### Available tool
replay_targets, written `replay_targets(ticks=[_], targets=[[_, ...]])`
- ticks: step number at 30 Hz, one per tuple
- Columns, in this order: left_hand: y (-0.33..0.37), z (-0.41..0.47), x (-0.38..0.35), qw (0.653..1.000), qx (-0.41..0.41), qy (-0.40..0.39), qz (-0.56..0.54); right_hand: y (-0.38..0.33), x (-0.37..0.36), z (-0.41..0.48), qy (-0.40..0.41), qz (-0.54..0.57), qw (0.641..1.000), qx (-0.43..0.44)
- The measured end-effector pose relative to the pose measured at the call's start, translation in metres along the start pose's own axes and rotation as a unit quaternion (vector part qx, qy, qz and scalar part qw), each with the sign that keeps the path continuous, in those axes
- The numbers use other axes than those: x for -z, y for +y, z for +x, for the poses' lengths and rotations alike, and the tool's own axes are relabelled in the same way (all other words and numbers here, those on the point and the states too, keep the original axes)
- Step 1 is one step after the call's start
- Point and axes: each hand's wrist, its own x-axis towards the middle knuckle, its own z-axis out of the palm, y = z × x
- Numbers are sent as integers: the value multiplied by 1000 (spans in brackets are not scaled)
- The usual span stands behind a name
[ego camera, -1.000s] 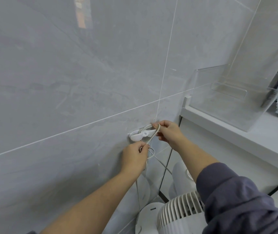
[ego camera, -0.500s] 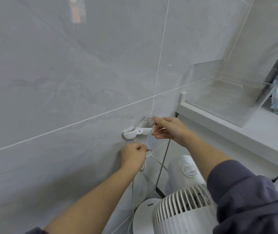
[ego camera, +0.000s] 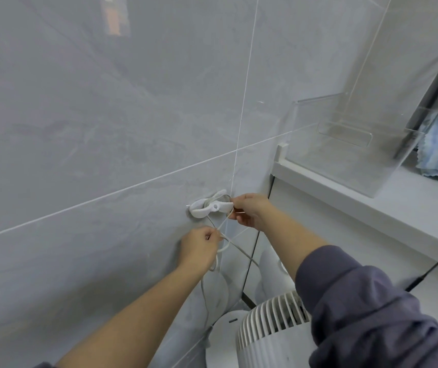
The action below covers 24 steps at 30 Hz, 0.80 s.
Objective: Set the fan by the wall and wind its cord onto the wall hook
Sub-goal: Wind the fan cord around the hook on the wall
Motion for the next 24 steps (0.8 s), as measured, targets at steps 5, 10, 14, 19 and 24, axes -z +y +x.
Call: replay_targets(ticks=[5, 10, 14, 19, 24], targets=[[-13, -5, 4, 999, 5, -8, 34, 8, -12, -3, -19, -71, 997, -39], [-35, -14, 16, 992, 5, -31, 120, 13, -19, -10, -30, -119, 992, -29], [-46, -15, 26, 994, 17, -52, 100, 15, -26, -16, -32, -146, 989, -16], [-56, -18, 34, 997, 25, -67, 33, 21, -38, -23, -19, -136, 991, -4], [-59, -22, 38, 990, 36, -130, -29, 26, -49, -32, -18, -132, 991, -13]])
